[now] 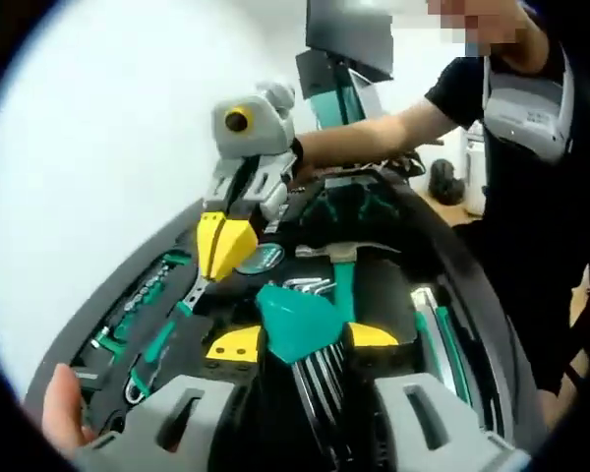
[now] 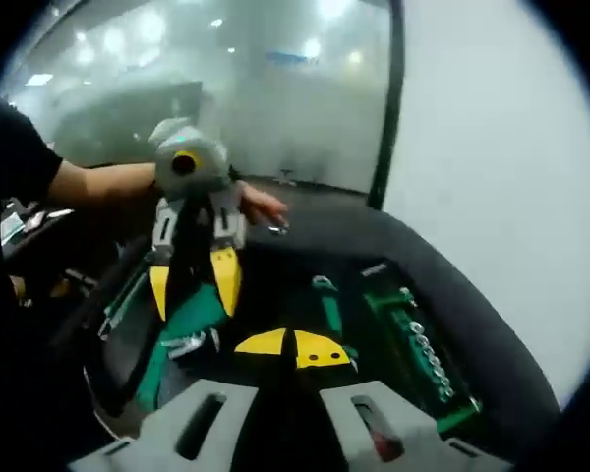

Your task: Pick up the tools and put them into their designated positions in the toolbox.

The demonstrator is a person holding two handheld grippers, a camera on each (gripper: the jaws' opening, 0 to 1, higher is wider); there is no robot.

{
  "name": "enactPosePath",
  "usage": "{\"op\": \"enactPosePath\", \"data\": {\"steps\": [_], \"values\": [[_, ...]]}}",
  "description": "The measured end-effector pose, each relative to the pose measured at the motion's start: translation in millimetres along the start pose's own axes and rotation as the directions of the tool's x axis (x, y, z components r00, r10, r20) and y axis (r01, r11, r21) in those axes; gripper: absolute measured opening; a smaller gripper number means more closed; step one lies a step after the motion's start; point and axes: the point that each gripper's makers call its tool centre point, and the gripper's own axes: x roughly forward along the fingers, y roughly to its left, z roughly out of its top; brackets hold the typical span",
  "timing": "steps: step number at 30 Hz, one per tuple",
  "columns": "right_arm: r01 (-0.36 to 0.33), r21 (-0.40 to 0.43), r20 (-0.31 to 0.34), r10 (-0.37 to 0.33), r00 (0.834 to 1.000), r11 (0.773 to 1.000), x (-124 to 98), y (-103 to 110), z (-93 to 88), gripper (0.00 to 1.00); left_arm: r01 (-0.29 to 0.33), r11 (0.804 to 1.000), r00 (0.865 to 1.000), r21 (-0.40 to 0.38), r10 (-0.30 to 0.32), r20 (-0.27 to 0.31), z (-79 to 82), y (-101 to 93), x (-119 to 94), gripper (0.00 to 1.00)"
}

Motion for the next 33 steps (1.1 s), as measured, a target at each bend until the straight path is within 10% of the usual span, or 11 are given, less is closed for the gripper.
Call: {"op": "enactPosePath", "data": {"steps": [6, 15, 16, 17, 21, 28, 33], "values": [[-0.122, 0.035, 0.033, 0.121, 0.992, 0.992, 0, 35, -5.4, 0.0, 0.072, 0.997, 0.993, -0.04, -0.075, -0.088, 1.1, 2.8, 7, 0.25], [-0.009, -0.061, -0.076, 0.004, 0.997, 0.998, -2, 15, -44.8, 0.0, 0.069, 0.995, 0.974, -0.077, -0.084, -0.209, 7.0, 16.7, 14, 0.33], [0.016, -0.05, -0.101, -0.021, 0.995, 0.999, -2, 12, -50.9, 0.0, 0.035, 0.999, 0.987, 0.033, -0.029, -0.16, 18.1, 28.5, 16, 0.23], [0.011, -0.074, -0.087, -0.018, 0.996, 0.997, -3, 11, -48.8, 0.0, 0.045, 0.995, 0.965, 0.089, -0.02, -0.263, 4.8, 30.6, 10, 0.19], [0.07, -0.036, -0.024, -0.071, 0.997, 0.997, -12, -5, -26.7, 0.0, -0.05, 0.998, 0.935, -0.046, 0.03, -0.352, -4.3, 26.6, 1, 0.14], [0.083, -0.062, 0.032, -0.081, 0.996, 0.995, -14, 2, -4.0, 0.0, -0.228, 0.973, 0.926, 0.015, 0.222, -0.304, -12.7, 13.7, -28, 0.15], [0.081, -0.097, -0.037, -0.085, 0.996, 0.992, 3, 18, -13.8, 0.0, -0.401, 0.915, 0.876, 0.042, 0.396, -0.275, -20.3, 38.4, -30, 0.05]]}}
